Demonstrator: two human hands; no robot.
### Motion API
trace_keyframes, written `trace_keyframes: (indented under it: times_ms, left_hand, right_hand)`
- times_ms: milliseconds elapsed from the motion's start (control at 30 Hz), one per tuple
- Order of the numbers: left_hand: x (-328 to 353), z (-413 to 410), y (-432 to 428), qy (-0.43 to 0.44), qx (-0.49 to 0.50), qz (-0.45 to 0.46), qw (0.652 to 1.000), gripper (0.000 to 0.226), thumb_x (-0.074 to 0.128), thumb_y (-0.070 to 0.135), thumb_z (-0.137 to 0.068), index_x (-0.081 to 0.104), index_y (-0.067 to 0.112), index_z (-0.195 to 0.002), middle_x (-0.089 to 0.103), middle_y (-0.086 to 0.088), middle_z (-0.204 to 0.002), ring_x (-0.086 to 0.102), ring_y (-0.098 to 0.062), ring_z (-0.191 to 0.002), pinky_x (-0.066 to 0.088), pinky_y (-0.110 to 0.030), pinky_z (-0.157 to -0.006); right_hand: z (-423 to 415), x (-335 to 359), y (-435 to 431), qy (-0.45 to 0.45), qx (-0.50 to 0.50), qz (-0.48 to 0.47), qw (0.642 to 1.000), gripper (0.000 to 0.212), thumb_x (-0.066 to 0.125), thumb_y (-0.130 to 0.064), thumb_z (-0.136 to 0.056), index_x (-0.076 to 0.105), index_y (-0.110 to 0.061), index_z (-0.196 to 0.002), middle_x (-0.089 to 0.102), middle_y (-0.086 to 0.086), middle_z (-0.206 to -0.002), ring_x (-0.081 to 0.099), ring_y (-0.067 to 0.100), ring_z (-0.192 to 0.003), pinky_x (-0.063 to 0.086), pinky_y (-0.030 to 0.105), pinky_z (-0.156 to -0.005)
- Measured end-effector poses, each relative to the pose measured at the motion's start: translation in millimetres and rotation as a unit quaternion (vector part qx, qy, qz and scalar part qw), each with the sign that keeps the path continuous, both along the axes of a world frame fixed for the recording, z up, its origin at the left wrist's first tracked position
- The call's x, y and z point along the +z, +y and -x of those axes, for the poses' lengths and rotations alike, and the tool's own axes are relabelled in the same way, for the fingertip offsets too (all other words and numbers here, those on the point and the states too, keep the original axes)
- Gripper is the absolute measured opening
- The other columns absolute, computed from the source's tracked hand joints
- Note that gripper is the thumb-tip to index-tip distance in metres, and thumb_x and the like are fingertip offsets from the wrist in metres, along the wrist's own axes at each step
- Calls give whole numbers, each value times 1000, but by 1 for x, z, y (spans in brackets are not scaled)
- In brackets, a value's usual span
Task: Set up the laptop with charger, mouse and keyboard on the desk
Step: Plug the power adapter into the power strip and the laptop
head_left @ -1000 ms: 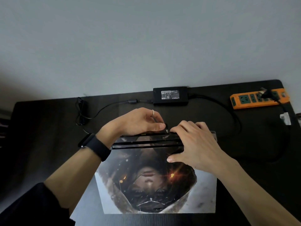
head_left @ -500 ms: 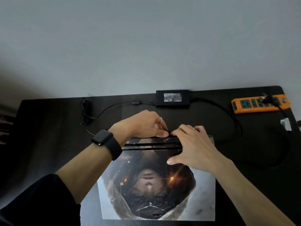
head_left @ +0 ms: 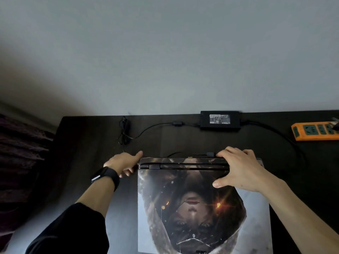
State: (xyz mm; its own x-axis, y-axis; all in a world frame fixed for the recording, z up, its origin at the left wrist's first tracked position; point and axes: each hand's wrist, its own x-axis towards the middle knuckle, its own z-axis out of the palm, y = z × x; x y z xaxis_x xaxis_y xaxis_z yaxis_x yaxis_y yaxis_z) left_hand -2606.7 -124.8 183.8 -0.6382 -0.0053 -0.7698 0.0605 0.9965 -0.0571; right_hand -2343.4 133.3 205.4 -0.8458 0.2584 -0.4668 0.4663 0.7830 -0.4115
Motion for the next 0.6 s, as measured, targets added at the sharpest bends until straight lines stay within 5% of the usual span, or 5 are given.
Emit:
trace_keyframes:
  times_ms: [133, 300, 367, 500, 600]
  left_hand:
    - [-24, 0, 8, -72, 209, -171, 960, 45, 65, 51, -88, 66, 6, -90, 56, -7, -60, 48, -18, -43, 38, -24, -55]
    - [-32, 11, 31, -49, 402, -340, 849, 22, 63, 35, -94, 60, 14, -97, 76, -7, -72, 67, -23, -66, 52, -34, -72]
    - [-34, 14, 36, -45, 400, -360, 842, 27, 62, 43, -93, 63, 18, -101, 78, -3, -80, 66, -21, -78, 49, -33, -81]
    - [-34, 4, 43, -63, 367, -350, 860, 23, 55, 35, -98, 61, 15, -106, 76, 1, -84, 65, -17, -80, 41, -26, -58]
    - [-44, -11, 50, -25, 306, -361, 880, 27, 62, 29, -95, 62, 5, -106, 72, -10, -100, 65, -26, -92, 54, -37, -78]
  right_hand:
    - [4, -2, -1, -3, 0, 0, 1000, 89, 70, -74, -62, 47, -31, -137, 45, -19, -117, 45, 7, -116, 26, 39, -110]
    - [11, -8, 2, -25, -8, 6, 1000, 89, 75, -69, -62, 50, -29, -137, 46, -17, -115, 47, 9, -111, 31, 39, -104]
    - [15, -12, 3, -41, -23, 15, 999, 86, 79, -65, -62, 51, -29, -135, 50, -14, -117, 47, 11, -108, 32, 36, -96]
    - [23, -23, 6, -76, -50, 39, 995, 85, 84, -60, -63, 54, -30, -137, 55, -8, -125, 53, 20, -115, 31, 33, -88]
    - [25, -32, 8, -73, -63, 50, 994, 96, 85, -60, -62, 48, -29, -145, 52, -6, -136, 43, 21, -132, 35, 39, -98]
